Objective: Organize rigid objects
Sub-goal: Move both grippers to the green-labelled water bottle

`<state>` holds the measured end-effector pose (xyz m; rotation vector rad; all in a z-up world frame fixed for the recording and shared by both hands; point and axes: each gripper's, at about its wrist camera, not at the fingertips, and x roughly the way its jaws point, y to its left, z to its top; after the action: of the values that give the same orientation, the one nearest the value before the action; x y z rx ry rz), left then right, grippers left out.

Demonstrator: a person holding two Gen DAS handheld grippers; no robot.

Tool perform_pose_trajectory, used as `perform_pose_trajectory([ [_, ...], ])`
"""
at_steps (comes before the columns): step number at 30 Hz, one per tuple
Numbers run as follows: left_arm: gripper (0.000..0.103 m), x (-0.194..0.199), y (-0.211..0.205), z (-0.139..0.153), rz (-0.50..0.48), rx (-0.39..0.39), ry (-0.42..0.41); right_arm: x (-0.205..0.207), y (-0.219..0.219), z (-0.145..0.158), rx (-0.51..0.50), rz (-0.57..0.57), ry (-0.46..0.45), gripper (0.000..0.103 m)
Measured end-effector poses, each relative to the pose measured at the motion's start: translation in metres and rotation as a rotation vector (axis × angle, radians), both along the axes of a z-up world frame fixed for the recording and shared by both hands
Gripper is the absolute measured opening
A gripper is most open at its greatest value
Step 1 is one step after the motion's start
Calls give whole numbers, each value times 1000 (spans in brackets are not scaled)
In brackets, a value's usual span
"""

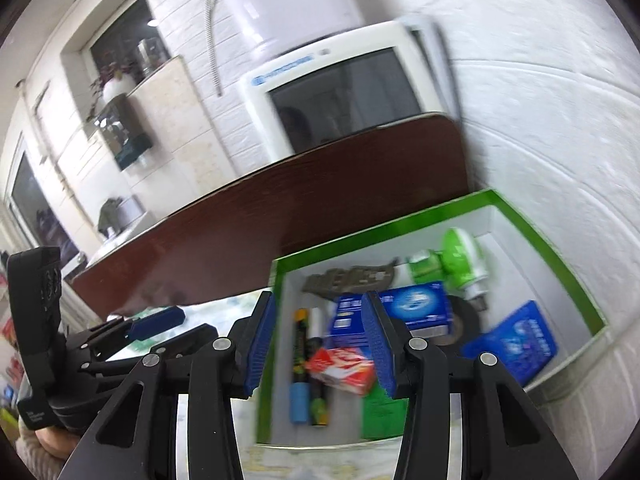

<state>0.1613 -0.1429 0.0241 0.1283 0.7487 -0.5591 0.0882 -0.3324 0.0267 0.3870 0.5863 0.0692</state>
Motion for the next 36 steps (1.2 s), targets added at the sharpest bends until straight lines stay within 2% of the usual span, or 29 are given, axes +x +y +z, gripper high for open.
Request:
perform_pose_trajectory([
  [4, 66, 5, 45, -1, 87, -17, 0, 17, 42, 1, 0, 104, 15, 47],
  [6, 72, 7, 70, -2, 143, -19, -11, 25, 62, -2, 0, 151, 32, 59],
  [7, 74, 8, 86, -3, 175, -22, -19, 30, 73, -3, 2, 175, 39, 62],
  [11, 81, 10, 142, -10, 289, -30, -20, 50, 120, -14, 16, 281, 84, 70],
  [16, 85, 15, 208, -28, 427, -4, -14, 78, 174, -30, 11, 391, 142, 73],
  [18, 85, 20, 226, -36, 455, -7, 13, 90, 190, -35, 15, 418, 164, 83],
  [23, 85, 36, 250, -58, 459, -34, 69, 128, 223, -46, 61, 446, 235, 83],
  [29, 85, 58, 254, -74, 423, -12, 84, 168, 248, -57, 117, 436, 281, 83],
  [36, 86, 78, 259, -81, 398, -43, 94, 202, 259, -76, 188, 418, 329, 83],
])
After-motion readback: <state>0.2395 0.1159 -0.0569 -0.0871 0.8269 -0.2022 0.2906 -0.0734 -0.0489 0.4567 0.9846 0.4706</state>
